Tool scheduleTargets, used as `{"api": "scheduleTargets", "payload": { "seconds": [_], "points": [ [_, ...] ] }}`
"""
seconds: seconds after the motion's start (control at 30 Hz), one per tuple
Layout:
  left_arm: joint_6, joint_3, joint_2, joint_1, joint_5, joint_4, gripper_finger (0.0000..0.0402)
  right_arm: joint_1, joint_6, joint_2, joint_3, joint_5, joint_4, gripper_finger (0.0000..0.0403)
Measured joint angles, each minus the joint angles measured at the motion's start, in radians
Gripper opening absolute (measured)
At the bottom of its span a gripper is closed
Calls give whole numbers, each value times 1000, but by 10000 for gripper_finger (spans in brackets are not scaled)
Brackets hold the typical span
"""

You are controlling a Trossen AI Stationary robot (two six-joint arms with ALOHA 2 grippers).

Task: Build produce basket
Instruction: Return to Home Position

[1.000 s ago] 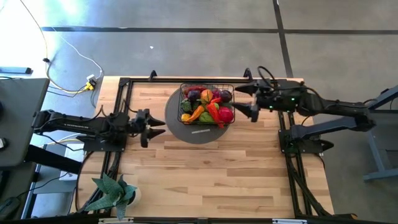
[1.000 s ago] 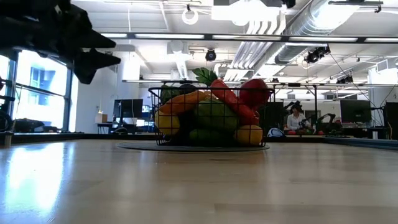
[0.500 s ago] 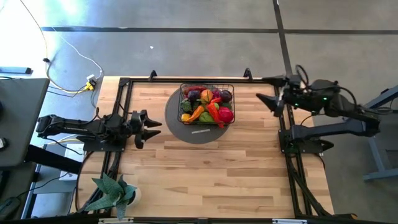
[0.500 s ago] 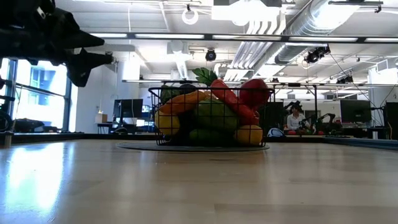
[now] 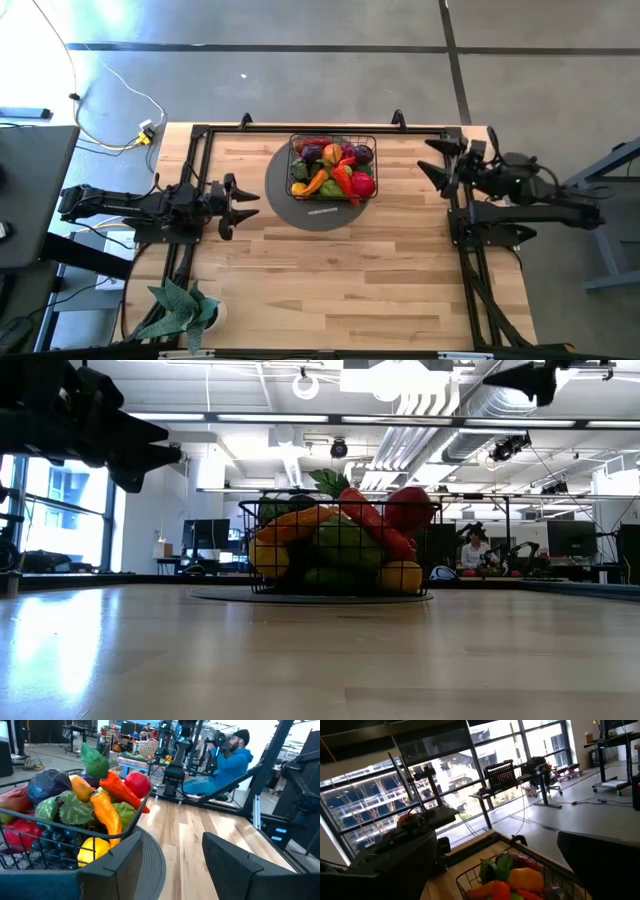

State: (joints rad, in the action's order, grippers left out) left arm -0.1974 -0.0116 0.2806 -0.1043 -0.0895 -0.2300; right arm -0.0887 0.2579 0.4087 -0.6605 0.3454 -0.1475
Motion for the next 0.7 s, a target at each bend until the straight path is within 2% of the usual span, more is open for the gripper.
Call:
{"api": "scheduleTargets", "payload": {
  "seconds": [0.27,0.57,0.7],
  "points": [
    [51,0,0,1,0,-6,195,0,63,-142,251,0,141,399],
    [8,0,0,1,1,-5,195,0,89,-234,433,0,160,399],
    [22,0,0,1,37,-6,195,0,124,-272,494,0,161,399]
  ]
}}
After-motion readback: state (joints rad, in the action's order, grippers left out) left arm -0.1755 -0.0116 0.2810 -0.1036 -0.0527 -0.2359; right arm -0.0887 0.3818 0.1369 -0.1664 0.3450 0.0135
